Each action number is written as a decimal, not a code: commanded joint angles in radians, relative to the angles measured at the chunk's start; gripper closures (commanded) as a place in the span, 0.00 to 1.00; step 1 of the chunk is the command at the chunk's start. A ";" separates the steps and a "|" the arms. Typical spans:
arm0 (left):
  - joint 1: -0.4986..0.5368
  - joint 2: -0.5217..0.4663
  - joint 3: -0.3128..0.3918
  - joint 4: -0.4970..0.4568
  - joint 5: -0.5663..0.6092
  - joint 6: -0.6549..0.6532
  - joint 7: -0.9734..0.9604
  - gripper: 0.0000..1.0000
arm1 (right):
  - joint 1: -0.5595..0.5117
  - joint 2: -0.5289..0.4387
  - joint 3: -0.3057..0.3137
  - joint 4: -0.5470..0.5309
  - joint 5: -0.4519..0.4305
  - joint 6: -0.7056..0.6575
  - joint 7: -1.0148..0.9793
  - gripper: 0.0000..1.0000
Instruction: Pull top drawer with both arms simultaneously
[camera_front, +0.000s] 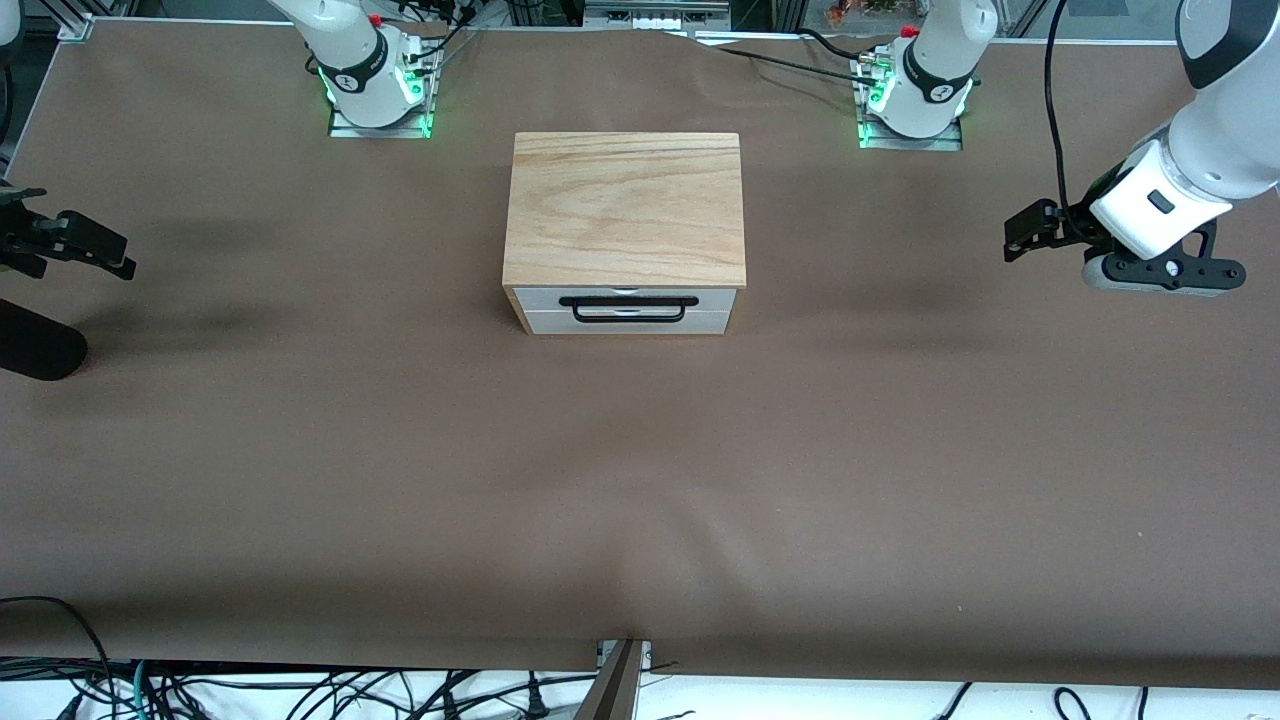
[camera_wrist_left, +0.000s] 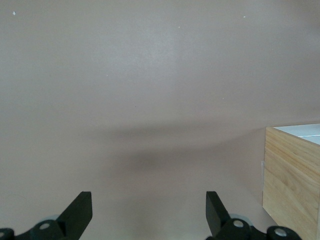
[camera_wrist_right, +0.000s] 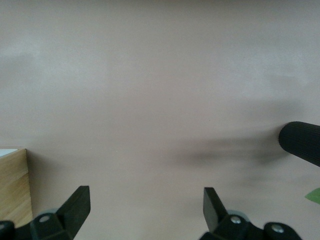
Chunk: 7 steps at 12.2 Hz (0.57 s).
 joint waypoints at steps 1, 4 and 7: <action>-0.003 0.005 -0.002 0.015 0.021 -0.012 -0.004 0.00 | -0.004 0.000 0.014 0.007 -0.016 -0.002 0.000 0.00; -0.001 0.042 -0.002 0.003 0.017 0.075 -0.021 0.00 | 0.002 0.031 0.013 0.006 -0.013 0.003 0.000 0.00; -0.003 0.086 -0.003 -0.054 0.003 0.187 -0.024 0.00 | 0.034 0.080 0.014 0.006 -0.019 0.001 0.003 0.00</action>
